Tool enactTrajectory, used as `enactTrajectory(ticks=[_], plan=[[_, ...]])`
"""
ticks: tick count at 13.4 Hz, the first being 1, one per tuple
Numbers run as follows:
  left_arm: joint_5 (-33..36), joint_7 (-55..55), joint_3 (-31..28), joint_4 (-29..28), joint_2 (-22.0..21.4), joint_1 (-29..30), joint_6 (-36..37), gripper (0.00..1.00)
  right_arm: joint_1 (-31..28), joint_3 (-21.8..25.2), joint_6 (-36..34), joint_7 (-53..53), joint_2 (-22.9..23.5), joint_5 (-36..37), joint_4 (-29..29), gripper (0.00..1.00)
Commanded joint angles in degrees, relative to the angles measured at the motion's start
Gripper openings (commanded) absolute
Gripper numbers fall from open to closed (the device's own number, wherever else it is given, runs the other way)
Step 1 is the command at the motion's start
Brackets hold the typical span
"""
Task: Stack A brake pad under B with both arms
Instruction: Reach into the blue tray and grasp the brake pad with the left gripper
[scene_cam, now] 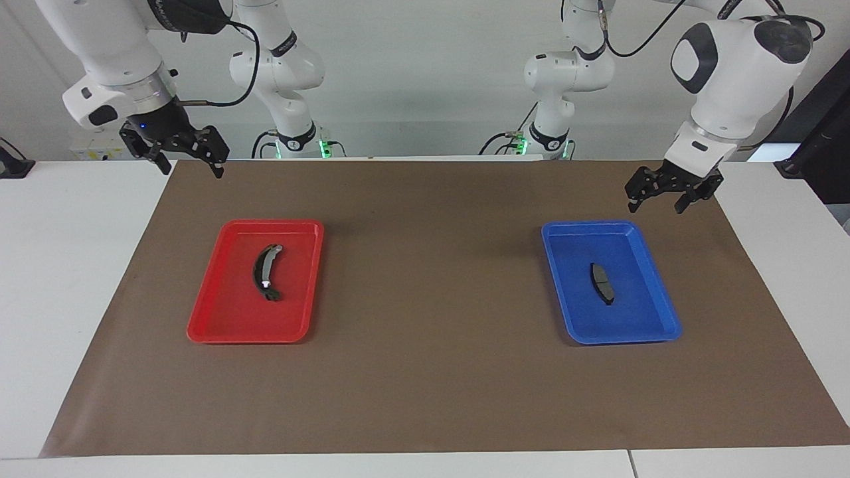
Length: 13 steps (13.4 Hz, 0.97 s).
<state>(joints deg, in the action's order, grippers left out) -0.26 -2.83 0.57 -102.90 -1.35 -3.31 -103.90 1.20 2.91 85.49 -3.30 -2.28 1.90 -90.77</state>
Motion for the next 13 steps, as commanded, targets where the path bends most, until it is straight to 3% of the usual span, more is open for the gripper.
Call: enactTrajectory(ticks=[1,6,10,13], plan=[[0.08,0.11,0.05,-5.72,-1.02,-0.12,-6.9,0.98,-1.11,-0.71,-0.41,0.84,0.17,-0.23,0.24,0.99],[0.08,0.2,-0.04,-9.41,8.02,-0.03,-18.25,0.9,-1.11,-0.71,-0.41,0.84,0.17,-0.23,0.24,0.99],[0.08,1.25,-0.04,-14.51,12.15,-0.47,-30.46,0.91,-1.11,-0.71,-0.41,0.84,0.17,-0.23,0.24,0.99],[0.08,1.25,-0.04,-15.92,13.13,-0.74,-31.19,0.91,-1.11,-0.71,-0.41,0.84,0.17,-0.23,0.24,0.99]])
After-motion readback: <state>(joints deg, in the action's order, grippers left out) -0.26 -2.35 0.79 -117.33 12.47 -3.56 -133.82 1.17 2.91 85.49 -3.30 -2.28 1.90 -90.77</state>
